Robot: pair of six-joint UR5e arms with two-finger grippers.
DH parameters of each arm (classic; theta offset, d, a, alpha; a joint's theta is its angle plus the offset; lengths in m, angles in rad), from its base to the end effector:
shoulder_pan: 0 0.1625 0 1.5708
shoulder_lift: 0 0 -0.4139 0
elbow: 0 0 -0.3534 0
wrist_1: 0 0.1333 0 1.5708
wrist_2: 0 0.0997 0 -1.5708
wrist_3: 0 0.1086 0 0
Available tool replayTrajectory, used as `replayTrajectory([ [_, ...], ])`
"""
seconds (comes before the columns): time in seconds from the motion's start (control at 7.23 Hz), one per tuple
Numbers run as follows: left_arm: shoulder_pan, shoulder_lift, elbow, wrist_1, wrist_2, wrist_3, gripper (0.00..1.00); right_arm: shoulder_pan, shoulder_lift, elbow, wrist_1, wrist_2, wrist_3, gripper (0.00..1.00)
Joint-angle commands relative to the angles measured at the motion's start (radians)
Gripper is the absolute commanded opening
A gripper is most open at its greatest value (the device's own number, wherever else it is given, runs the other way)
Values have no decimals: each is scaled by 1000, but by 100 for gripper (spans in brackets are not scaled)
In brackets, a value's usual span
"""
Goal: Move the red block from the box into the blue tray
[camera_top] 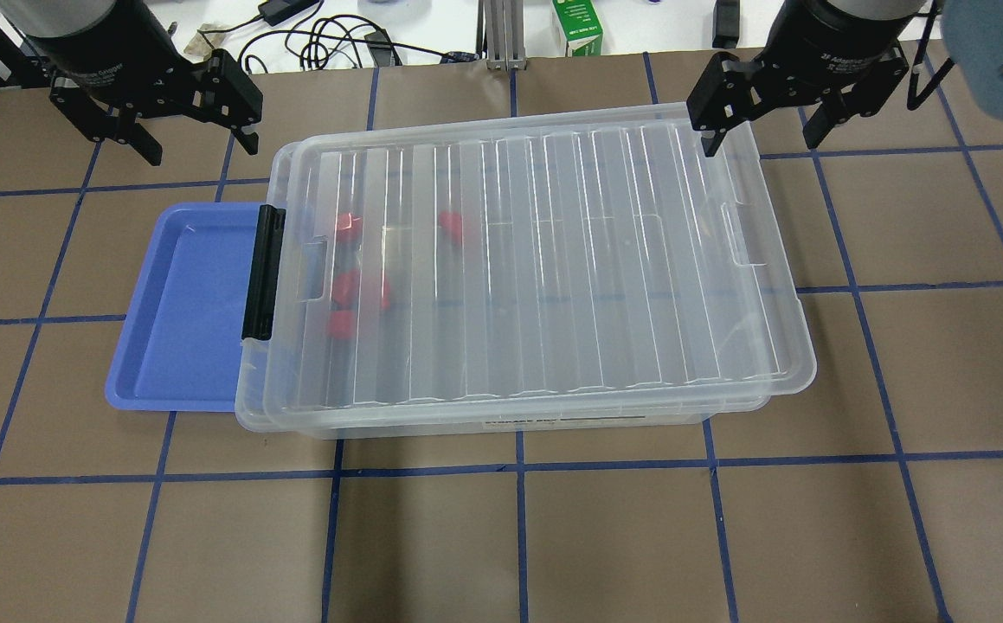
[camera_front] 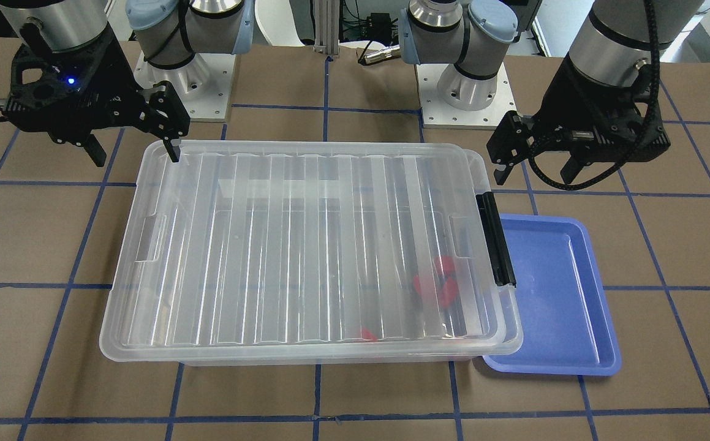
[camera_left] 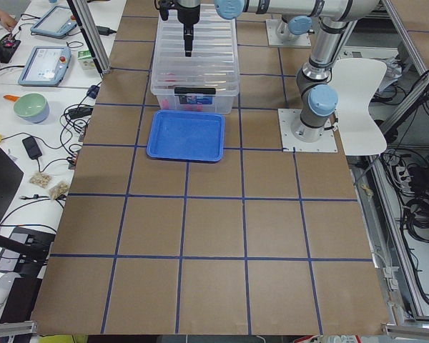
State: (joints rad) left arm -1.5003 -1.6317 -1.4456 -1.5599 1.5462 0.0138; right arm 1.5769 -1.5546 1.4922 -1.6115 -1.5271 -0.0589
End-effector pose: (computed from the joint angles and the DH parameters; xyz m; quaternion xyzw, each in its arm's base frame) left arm -0.1014 -0.4938 0.4976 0.0279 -0.9988 0.0381 0.0107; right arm 0.1409 -0.4689 0.5007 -0.0336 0.9979 -0.0521 0.0204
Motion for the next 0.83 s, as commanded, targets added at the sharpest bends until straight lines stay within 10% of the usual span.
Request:
replayTrajectory([
  [0.0,0,-5,1,3,0,0,100,0,5,-1,-1,-4,-1,100],
  [0.69,0,-11,4,6,-2,-2,100,-73,92,6,-42,-5,-62,100],
])
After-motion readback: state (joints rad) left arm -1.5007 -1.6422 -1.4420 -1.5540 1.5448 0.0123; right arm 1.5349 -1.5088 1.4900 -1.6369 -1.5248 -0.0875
